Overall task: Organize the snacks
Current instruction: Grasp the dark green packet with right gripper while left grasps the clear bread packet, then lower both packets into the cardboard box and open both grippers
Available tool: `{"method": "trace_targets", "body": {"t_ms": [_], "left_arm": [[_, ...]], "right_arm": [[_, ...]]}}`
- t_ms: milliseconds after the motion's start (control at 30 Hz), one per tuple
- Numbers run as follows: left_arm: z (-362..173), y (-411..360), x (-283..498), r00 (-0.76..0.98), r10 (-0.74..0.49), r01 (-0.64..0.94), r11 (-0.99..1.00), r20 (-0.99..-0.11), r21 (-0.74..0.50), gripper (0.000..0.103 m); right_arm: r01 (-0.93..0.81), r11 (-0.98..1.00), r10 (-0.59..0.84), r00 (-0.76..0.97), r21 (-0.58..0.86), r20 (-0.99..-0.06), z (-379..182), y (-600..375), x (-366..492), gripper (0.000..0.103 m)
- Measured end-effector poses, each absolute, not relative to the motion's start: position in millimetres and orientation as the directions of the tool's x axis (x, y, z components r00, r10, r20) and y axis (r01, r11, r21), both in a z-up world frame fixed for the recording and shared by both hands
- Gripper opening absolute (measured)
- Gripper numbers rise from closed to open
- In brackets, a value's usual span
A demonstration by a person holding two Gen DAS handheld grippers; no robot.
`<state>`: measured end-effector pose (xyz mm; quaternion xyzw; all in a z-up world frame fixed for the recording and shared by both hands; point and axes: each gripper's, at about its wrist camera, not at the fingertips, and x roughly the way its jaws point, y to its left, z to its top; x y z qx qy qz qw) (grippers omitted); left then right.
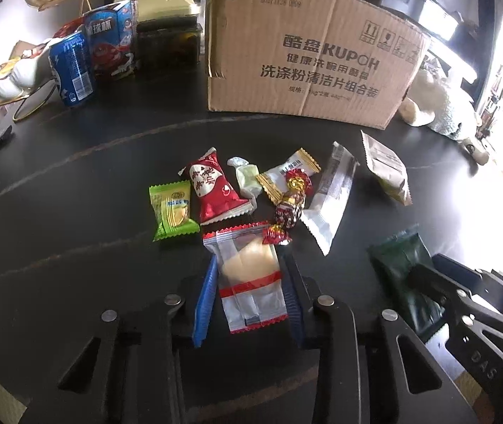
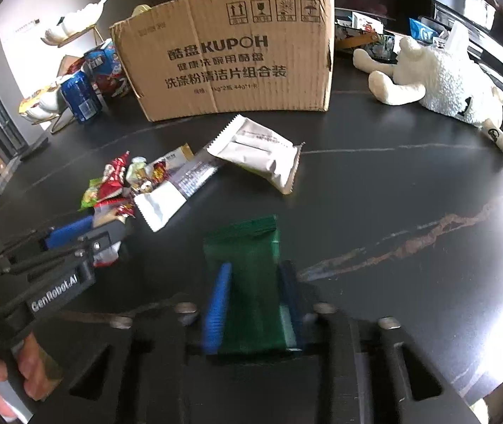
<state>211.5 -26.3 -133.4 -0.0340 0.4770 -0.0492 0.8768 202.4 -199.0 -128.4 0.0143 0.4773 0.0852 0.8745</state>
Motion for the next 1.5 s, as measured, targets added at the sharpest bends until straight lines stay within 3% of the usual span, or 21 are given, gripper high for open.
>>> {"method": "trace_targets", "body": {"t_ms": [133,200,233,267,933,1000,1033,1233,1500], "left_arm": [[-129,-24,203,0.55,-0.118,0.063,0.993,-0.827,-0.099,0.035],[-124,-24,197,0.56,-0.124,0.081,0.992,-0.819,-0.095,0.035],[-121,-24,193,0.565,-0.128,0.089,0.992,-0.815,-0.094,0.035],[-119,-24,189,0.57,-0.131,0.095,0.991,-0.811,-0.094,0.035],[-106,-20,161,0.589,-0.184,0.141,0.982,-0.787,-0.123,0.035],[-105,-20,160,0.592,-0.186,0.145,0.982,-0.784,-0.124,0.035],[-104,-21,159,0.595,-0.187,0.147,0.981,-0.782,-0.123,0.035],[-95,-23,156,0.618,-0.194,0.171,0.979,-0.762,-0.111,0.035],[-65,-22,158,0.683,-0.196,0.199,0.977,-0.704,-0.079,0.035]], "right_arm": [[-0.141,0.983,0.176,0.527,0.119,-0.831,-130,-199,202,0.029],[-0.14,0.982,0.185,0.531,0.13,-0.827,-130,-200,200,0.044],[-0.139,0.982,0.184,0.538,0.129,-0.823,-130,-200,199,0.057],[-0.144,0.982,0.182,0.551,0.122,-0.815,-128,-199,197,0.061],[-0.186,0.982,0.086,0.539,-0.019,-0.838,-141,-176,190,0.06],[-0.18,0.984,0.093,0.539,-0.007,-0.837,-141,-177,189,0.058],[-0.179,0.984,0.093,0.545,-0.008,-0.834,-140,-177,189,0.046],[-0.158,0.987,0.101,0.556,0.014,-0.825,-136,-180,187,0.046],[-0.169,0.985,0.136,0.639,0.034,-0.757,-87,-178,177,0.046]]}}
